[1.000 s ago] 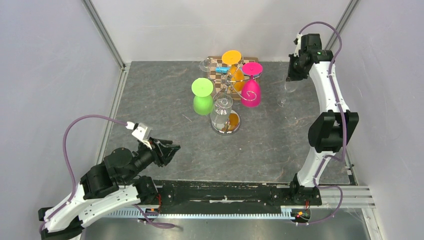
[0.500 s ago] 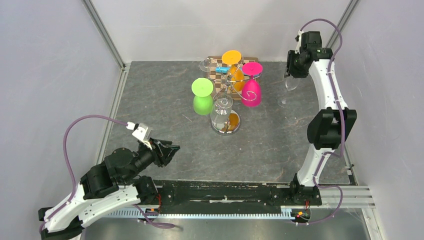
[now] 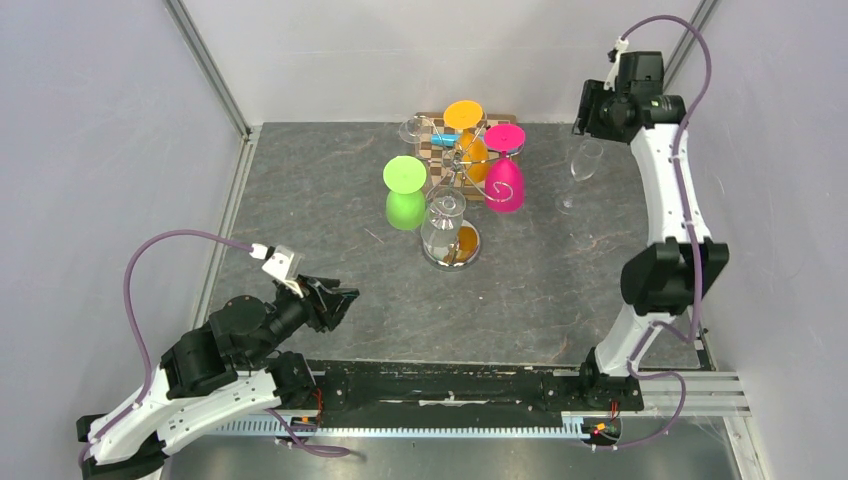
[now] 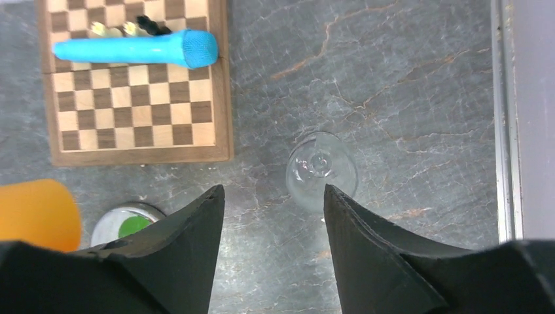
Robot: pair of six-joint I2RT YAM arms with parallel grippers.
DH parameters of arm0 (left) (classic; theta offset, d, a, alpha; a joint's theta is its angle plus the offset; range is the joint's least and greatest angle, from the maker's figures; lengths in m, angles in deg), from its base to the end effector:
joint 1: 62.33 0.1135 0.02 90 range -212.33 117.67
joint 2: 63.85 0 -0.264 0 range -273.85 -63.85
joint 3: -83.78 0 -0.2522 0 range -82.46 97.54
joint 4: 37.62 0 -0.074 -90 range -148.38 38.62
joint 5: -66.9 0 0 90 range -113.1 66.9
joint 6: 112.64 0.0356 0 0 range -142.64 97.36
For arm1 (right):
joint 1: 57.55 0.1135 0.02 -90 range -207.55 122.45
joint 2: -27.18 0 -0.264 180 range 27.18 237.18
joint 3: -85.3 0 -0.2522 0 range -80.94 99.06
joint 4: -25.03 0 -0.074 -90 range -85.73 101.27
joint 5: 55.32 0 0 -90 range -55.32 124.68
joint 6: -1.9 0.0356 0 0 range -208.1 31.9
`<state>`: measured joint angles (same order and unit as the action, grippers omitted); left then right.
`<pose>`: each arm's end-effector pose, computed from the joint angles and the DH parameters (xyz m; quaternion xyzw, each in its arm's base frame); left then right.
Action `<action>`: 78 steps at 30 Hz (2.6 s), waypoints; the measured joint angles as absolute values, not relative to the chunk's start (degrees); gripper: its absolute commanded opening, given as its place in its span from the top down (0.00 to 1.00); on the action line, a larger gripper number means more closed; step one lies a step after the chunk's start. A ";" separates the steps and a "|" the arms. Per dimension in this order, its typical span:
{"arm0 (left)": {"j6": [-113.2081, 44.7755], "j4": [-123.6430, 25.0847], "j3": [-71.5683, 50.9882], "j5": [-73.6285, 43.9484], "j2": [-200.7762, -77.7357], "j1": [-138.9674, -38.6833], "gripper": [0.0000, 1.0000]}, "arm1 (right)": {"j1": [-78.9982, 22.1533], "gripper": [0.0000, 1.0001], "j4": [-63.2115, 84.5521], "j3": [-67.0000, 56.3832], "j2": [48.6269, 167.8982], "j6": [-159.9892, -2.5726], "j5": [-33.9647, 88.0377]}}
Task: Take the wine glass off the wine glass rack
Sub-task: Place the wine glass at the center of the board, then pick up the wine glass from the wine rack.
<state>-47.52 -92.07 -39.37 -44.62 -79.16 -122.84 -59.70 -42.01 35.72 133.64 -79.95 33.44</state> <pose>0.0402 -0.0445 0.3265 0.1243 0.7671 -0.3078 0.5489 0.4051 -0.0144 0.3942 0.0780 0.9140 0.0307 0.3970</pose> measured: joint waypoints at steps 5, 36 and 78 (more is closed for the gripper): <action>-47.54 -92.22 -39.37 -45.73 -79.16 -122.84 0.36 | -59.72 0.36 -35.96 25.38 120.33 -78.97 32.20; -53.38 -86.28 -25.97 -42.02 -96.58 -122.84 0.25 | -53.56 0.25 -5.05 -27.03 63.58 -62.66 -0.39; -74.82 -65.38 -19.89 -2.68 -124.91 -84.39 0.58 | -45.36 0.24 2.58 -30.25 56.42 -65.99 -6.42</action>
